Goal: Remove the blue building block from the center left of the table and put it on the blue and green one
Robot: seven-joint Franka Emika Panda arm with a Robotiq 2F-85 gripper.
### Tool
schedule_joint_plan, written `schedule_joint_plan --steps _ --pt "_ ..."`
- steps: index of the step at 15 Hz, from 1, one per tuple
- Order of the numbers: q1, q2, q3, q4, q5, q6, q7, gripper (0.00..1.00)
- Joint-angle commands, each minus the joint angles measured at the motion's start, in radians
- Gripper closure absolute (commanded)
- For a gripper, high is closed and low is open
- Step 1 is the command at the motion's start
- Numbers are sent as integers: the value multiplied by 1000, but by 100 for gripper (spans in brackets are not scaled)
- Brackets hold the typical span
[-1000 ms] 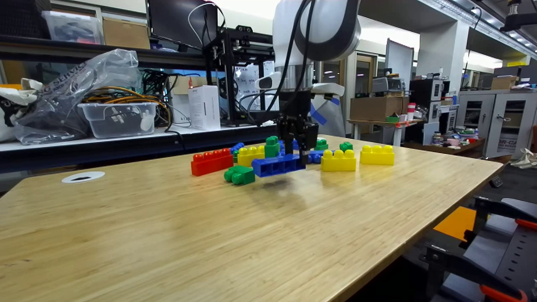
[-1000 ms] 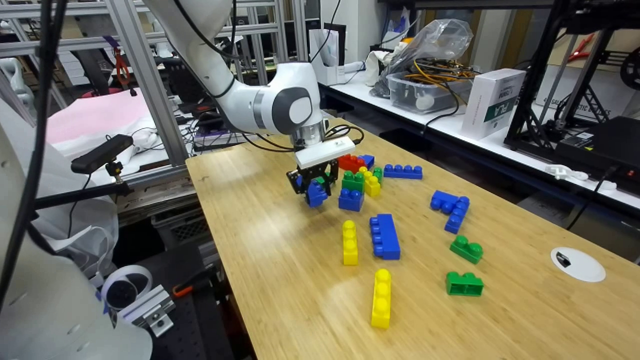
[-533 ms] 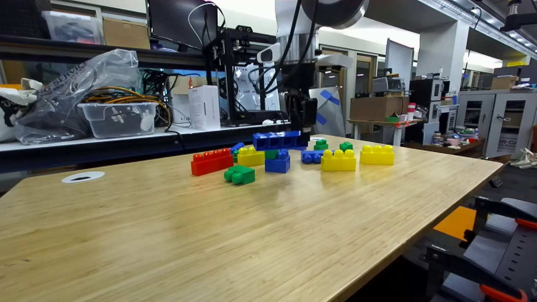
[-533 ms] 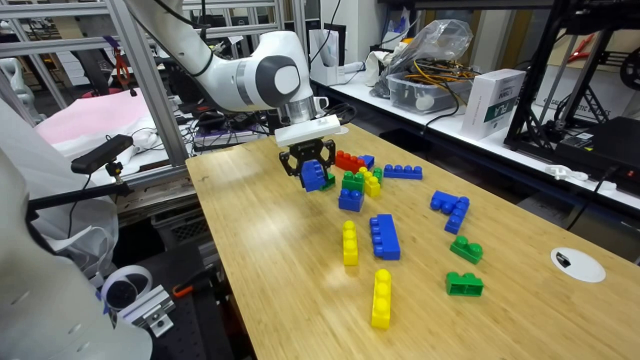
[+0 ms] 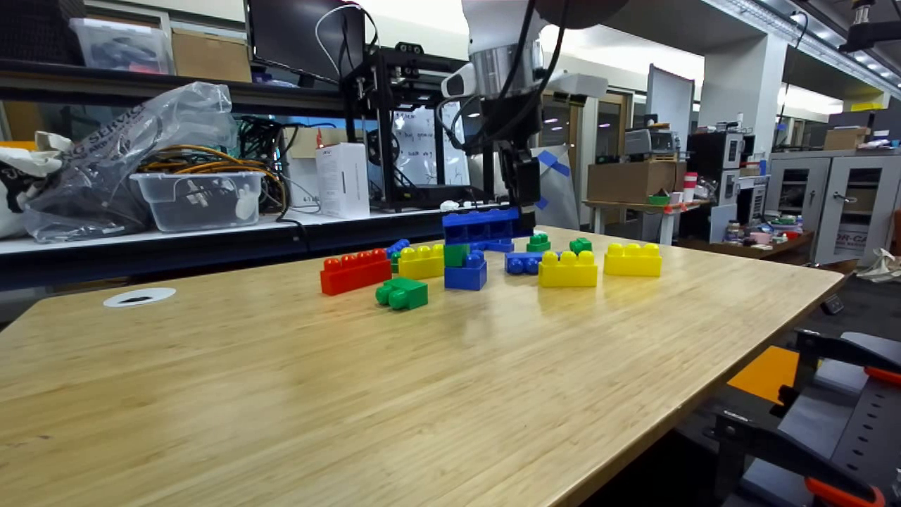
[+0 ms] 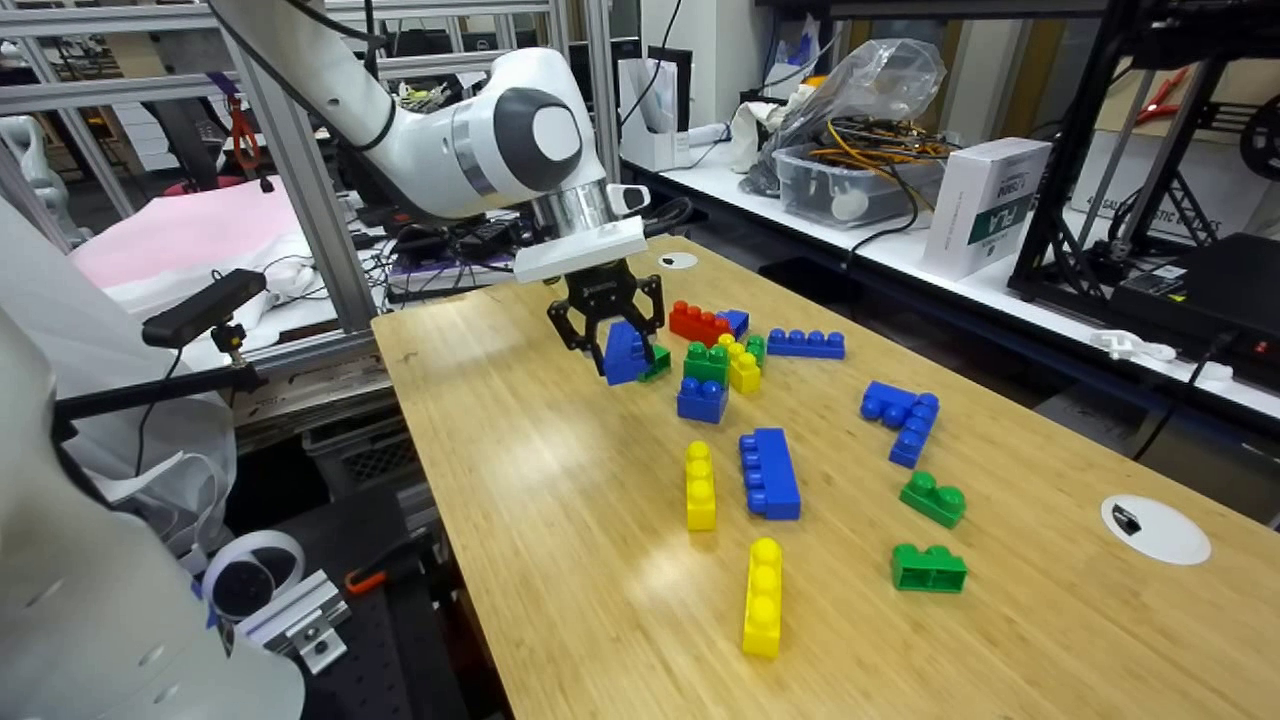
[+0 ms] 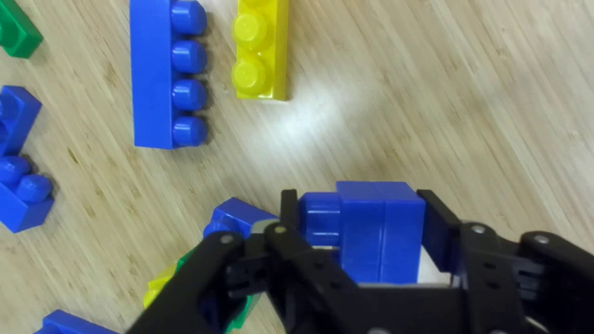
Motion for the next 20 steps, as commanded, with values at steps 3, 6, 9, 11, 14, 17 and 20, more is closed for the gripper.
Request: schedule_joint_plan --steps 3,6,9,11,14,17,20 --pt "28 12 -2 10 -233 -123 371 62" --pt "52 50 9 27 -257 -211 479 62" --pt "94 98 25 57 -254 -311 610 62" --pt "125 139 30 89 -273 -369 721 62" --pt "162 194 29 138 -293 -460 830 62" --pt "181 248 23 186 -298 -535 894 62" --pt "188 302 16 230 -300 -589 927 62"
